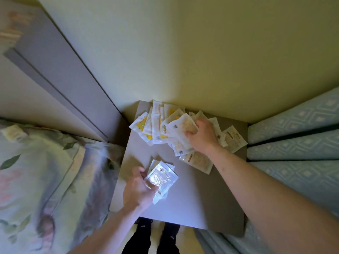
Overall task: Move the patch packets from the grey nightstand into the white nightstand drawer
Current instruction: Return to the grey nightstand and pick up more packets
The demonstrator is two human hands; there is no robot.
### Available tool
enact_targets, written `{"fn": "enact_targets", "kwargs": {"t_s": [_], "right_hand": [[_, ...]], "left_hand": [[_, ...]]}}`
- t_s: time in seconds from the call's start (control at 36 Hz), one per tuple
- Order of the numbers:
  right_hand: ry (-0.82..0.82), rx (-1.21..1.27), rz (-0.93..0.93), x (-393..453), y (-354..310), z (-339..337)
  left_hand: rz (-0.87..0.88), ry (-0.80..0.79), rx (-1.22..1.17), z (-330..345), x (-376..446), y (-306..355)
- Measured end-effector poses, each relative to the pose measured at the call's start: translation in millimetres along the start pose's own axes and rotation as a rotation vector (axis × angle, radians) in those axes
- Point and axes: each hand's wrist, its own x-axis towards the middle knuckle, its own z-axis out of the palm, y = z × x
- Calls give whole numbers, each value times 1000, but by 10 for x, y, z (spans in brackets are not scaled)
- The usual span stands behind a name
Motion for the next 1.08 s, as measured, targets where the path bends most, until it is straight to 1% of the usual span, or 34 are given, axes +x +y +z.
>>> {"fn": "enact_targets", "kwargs": {"t_s": [0.08,0.17,0.31,0.36,0.42,0.47,0.58,0.75,0.83,0.97,1.08], "right_hand": [[-40,-48,30,107,-20,71],[-39,-67,69,106,-6,126],[60,89,90,-38,-30,36],[66,158,95,-127,-7,-90],[36,183,105,-180,69,-236],[-7,135,118,-188,153,-387],[-83,-48,176,-77,317,-583],[-169,-300,207,115,425,-557],[-184,-246,223,125,443,-480],[-116,-180,241,104,682,-325],[-77,-165,215,-120,652,-351]], "left_hand": [[-8,-32,5,-4,47,-13],[-28,-53,2,-22,80,6],[-52,-93,-35,-57,114,6],[-44,-129,-23,-64,132,-12],[-42,-154,-2,-75,146,-12],[-49,-167,6,-86,160,1],[-60,-192,-5,-115,175,37],[-72,-212,47,-135,197,74],[-81,-235,77,-162,216,122],[-106,-261,130,-201,241,193],[-109,-291,172,-211,255,213]]}}
